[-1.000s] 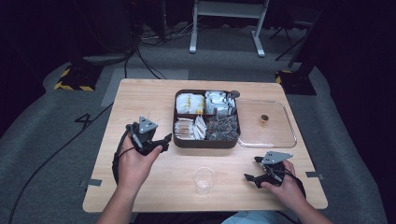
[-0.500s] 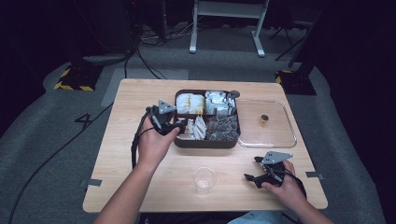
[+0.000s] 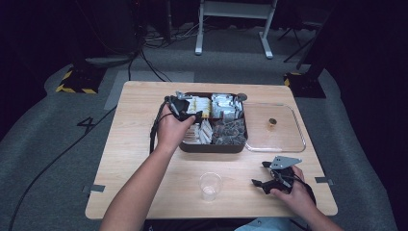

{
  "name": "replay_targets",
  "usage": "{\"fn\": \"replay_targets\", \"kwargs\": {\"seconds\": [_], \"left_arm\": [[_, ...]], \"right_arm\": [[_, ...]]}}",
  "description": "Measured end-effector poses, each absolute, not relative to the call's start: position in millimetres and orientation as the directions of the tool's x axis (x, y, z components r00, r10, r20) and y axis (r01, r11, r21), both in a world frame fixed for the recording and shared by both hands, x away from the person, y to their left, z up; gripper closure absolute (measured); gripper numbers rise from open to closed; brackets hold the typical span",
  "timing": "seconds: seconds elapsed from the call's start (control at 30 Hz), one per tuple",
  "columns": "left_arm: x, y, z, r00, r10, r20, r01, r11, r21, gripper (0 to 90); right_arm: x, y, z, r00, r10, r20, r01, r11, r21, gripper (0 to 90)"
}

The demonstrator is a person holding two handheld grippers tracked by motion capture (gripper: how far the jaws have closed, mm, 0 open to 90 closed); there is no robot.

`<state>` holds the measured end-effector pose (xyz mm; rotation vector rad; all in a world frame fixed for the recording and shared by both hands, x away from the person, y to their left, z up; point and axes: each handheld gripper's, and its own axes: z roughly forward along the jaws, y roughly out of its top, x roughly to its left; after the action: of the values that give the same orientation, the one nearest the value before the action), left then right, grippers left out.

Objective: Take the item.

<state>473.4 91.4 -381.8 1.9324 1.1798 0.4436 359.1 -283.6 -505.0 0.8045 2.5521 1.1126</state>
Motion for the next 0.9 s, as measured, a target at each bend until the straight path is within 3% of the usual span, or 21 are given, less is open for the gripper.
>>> {"fn": "replay_targets", "kwargs": {"seconds": [0.1, 0.37, 0.9], "left_arm": [[484.8, 86.8, -385.6, 0.502, 0.861, -0.082, 0.580, -0.266, 0.770, 38.3], [511.6, 71.0, -401.4, 0.484, 0.864, -0.137, 0.608, -0.220, 0.763, 38.6], [547.7, 61.0, -432.2, 0.436, 0.890, -0.136, 0.676, -0.224, 0.701, 41.3]], "right_arm": [[359.2, -283.6, -504.9, -0.819, 0.574, -0.003, 0.389, 0.558, 0.733, 13.2], [359.6, -283.5, -504.8, -0.821, 0.570, -0.001, 0.387, 0.559, 0.733, 13.1], [360.7, -283.3, -504.9, -0.827, 0.563, -0.003, 0.381, 0.563, 0.734, 13.1]]}}
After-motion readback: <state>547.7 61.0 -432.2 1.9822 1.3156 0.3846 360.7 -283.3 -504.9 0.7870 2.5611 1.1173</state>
